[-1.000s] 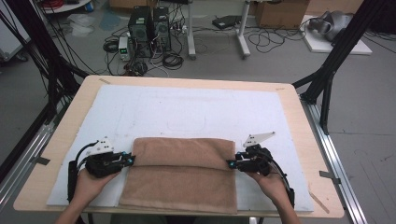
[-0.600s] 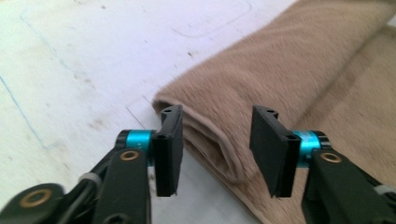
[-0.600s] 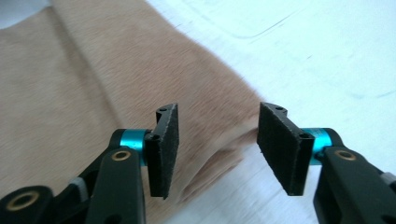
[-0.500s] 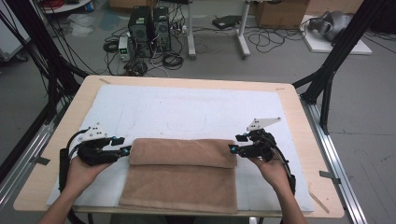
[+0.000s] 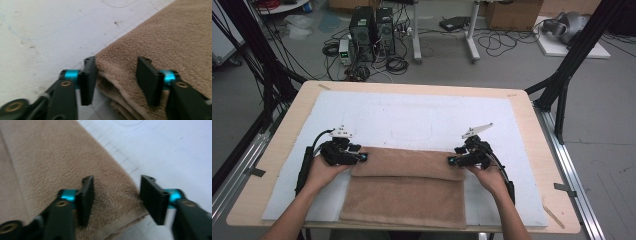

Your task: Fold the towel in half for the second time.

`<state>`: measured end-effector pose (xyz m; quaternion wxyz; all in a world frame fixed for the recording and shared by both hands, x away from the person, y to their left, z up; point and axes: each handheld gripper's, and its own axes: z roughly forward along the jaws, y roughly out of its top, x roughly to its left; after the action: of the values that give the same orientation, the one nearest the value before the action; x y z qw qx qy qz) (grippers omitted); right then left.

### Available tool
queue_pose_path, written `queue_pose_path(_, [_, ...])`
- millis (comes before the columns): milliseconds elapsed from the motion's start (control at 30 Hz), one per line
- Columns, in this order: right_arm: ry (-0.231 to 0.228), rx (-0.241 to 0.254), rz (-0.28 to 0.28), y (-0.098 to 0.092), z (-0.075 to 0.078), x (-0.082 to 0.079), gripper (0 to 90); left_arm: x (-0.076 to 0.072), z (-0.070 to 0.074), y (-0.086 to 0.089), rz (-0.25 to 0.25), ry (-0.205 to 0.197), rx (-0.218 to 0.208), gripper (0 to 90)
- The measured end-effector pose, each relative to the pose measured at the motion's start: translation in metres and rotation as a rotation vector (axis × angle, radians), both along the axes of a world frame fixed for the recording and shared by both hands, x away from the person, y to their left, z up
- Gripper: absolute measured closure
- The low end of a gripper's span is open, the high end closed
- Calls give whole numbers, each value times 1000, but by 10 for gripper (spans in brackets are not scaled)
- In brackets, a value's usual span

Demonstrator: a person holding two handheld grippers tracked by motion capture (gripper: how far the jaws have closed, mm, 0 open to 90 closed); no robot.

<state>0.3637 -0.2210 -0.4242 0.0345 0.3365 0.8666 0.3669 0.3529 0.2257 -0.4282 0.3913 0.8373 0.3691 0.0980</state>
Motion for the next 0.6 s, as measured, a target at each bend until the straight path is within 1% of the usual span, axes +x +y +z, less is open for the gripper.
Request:
queue_pose_path(33, [14,16,13,-1,-2,-1,594,-1,0,0,-17,-1,2,617])
queue_pose_path(67, [25,33,22,-1,-3,-2,642,-2,0,-1,-27,0,1,671])
queue_pose_path(100, [21,41,34,-1,-3,-2,693,-3,1,-3,-38,-2,5,728])
queue_pose_path(133, [25,44,42,-1,-3,-3,724,-4,1,-4,-44,-8,12,772])
queue_pose_path(200, [13,40,57,0,-2,-4,766,-6,2,-6,-49,-27,31,826])
queue_pose_path(233, [11,41,55,0,-1,-5,779,-6,3,-6,-50,-29,36,840])
queue_pose_path(267, [9,42,56,-1,0,-5,784,-7,4,-5,-44,-35,30,847])
queue_pose_path(367, [-18,46,60,-1,5,-8,787,-10,10,0,-31,-61,11,856])
queue_pose_path(500, [-49,53,68,-1,16,-13,786,-21,23,6,-11,-120,-34,858])
queue_pose_path(600, [-96,67,85,0,32,-23,786,-37,35,11,-14,-178,-67,858])
